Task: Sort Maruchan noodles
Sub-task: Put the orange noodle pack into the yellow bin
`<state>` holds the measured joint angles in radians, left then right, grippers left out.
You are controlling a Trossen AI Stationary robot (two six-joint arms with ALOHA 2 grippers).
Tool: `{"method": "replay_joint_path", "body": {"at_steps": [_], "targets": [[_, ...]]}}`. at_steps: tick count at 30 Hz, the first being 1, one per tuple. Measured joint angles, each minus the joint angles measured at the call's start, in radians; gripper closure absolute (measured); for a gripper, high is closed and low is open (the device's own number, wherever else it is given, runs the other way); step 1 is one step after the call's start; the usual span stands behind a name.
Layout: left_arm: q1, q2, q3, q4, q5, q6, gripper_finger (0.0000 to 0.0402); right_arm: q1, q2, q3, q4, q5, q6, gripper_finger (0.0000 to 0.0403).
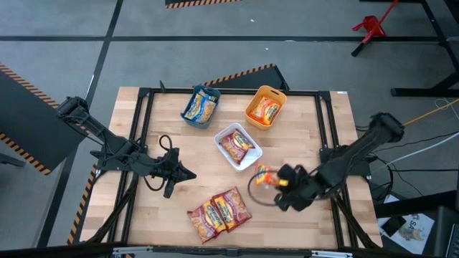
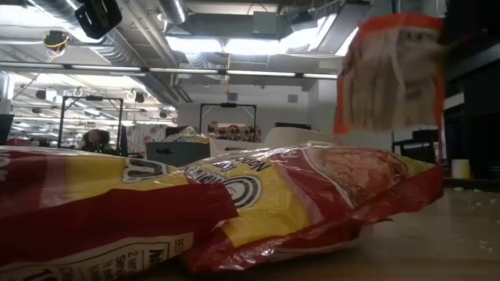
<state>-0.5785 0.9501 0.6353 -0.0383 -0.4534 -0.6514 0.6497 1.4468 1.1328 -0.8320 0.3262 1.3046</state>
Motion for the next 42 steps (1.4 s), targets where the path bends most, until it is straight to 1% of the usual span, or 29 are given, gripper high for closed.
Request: {"method": "replay_joint_path", "body": {"at_steps": [4,6,9,12,15,21,25,28,32,34,37,42], "targets": [[0.0,0.0,0.0,0.0,0.0,0.004,0.0401,-0.036,-0.122,0.0,-0.125,0.08,0.02,0.0402],[0.0,0.0,0.0,-0.004,0.0,0.007,0.0401,-0.075,-0.178,0.0,-0.189,0.131,0.019,0.0402],[0.0,0.0,0.0,-0.019,0.0,0.007,0.0401,-0.158,-0.232,0.0,-0.258,0.189,-0.056,0.0402],[0.0,0.0,0.0,-0.038,-0.004,0.008,0.0401,-0.274,-0.253,0.0,-0.27,0.225,-0.21,0.0403],[0.0,0.0,0.0,-0.044,-0.015,0.007,0.0401,-0.414,-0.251,0.0,-0.253,0.232,-0.405,0.0403],[0.002,0.0,0.0,-0.05,-0.051,0.006,0.0401,-0.681,-0.222,0.001,-0.135,0.276,-0.803,0.0403],[0.002,0.0,0.001,-0.06,-0.067,0.006,0.0401,-0.802,-0.2,-0.009,0.001,0.252,-1.028,0.0403],[0.002,0.0,0.001,-0.07,-0.084,0.0,0.0401,-0.872,-0.178,-0.04,0.084,0.211,-1.134,0.0403],[0.002,0.0,0.001,-0.094,-0.091,-0.001,0.0401,-0.93,-0.143,-0.095,0.184,0.16,-1.202,0.0403],[0.002,0.0,0.001,-0.098,-0.097,-0.002,0.0401,-0.952,-0.125,-0.126,0.227,0.143,-1.212,0.0403],[0.002,0.0,0.001,-0.107,-0.12,-0.002,0.0401,-0.981,-0.107,-0.171,0.271,0.117,-1.204,0.0403],[0.002,0.0,0.001,-0.107,-0.136,-0.002,0.0401,-1.023,-0.099,-0.225,0.305,0.11,-1.177,0.0403]]}}
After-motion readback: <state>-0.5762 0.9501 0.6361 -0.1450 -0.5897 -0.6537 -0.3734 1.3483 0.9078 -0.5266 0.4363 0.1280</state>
